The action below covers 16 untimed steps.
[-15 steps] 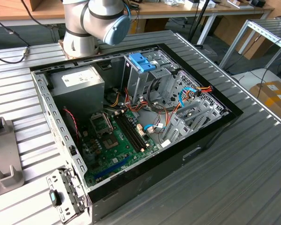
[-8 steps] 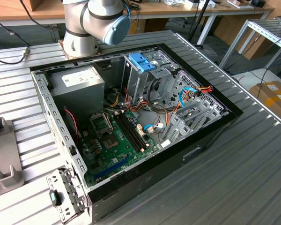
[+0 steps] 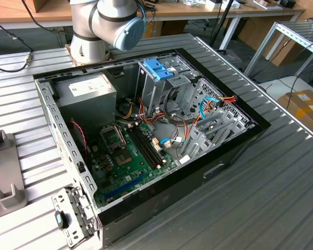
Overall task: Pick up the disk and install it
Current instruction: 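Pick up the disk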
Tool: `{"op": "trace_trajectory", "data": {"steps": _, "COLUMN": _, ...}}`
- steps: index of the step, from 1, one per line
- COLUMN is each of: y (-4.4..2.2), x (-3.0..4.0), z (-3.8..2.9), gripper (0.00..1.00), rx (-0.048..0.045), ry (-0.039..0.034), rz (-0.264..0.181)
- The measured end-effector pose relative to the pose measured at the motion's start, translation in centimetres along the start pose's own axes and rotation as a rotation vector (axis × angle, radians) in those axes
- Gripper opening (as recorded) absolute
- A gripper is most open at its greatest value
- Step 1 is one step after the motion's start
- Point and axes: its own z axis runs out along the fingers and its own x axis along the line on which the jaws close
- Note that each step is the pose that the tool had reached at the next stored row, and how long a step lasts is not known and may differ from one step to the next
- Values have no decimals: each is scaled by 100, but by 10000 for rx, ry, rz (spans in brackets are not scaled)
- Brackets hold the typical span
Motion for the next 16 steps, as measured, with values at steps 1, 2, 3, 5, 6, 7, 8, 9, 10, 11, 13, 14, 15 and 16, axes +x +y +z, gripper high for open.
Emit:
{"op": "trace_trajectory", "data": {"steps": 1, "y": 18, "x": -7, "z": 11, "gripper": 56, "rx": -3, "ry": 1, "rz": -2}}
{"op": "trace_trajectory", "data": {"steps": 2, "y": 28, "x": -9, "z": 17, "gripper": 56, "rx": -4, "ry": 2, "rz": -2}}
{"op": "trace_trajectory", "data": {"steps": 3, "y": 47, "x": -10, "z": 29, "gripper": 56, "rx": -4, "ry": 2, "rz": -3}}
{"op": "trace_trajectory", "data": {"steps": 5, "y": 75, "x": -9, "z": 57, "gripper": 56, "rx": -1, "ry": 1, "rz": -5}}
{"op": "trace_trajectory", "data": {"steps": 6, "y": 75, "x": -7, "z": 90, "gripper": 56, "rx": -2, "ry": 1, "rz": -12}}
{"op": "trace_trajectory", "data": {"steps": 7, "y": 75, "x": -6, "z": 110, "gripper": 56, "rx": -3, "ry": 1, "rz": -19}}
{"op": "trace_trajectory", "data": {"steps": 8, "y": 74, "x": -6, "z": 128, "gripper": 56, "rx": -2, "ry": 1, "rz": -25}}
{"op": "trace_trajectory", "data": {"steps": 9, "y": 73, "x": -5, "z": 152, "gripper": 56, "rx": -3, "ry": 2, "rz": -36}}
{"op": "trace_trajectory", "data": {"steps": 10, "y": 73, "x": -4, "z": 165, "gripper": 56, "rx": -4, "ry": 3, "rz": -41}}
{"op": "trace_trajectory", "data": {"steps": 11, "y": 76, "x": -4, "z": 180, "gripper": 56, "rx": -4, "ry": 3, "rz": -43}}
{"op": "trace_trajectory", "data": {"steps": 13, "y": 89, "x": -1, "z": 227, "gripper": 56, "rx": -5, "ry": 3, "rz": -52}}
{"op": "trace_trajectory", "data": {"steps": 14, "y": 91, "x": 0, "z": 245, "gripper": 56, "rx": -5, "ry": 3, "rz": -56}}
{"op": "trace_trajectory", "data": {"steps": 15, "y": 92, "x": 1, "z": 258, "gripper": 56, "rx": -5, "ry": 4, "rz": -59}}
{"op": "trace_trajectory", "data": {"steps": 16, "y": 93, "x": 2, "z": 276, "gripper": 56, "rx": -4, "ry": 4, "rz": -63}}
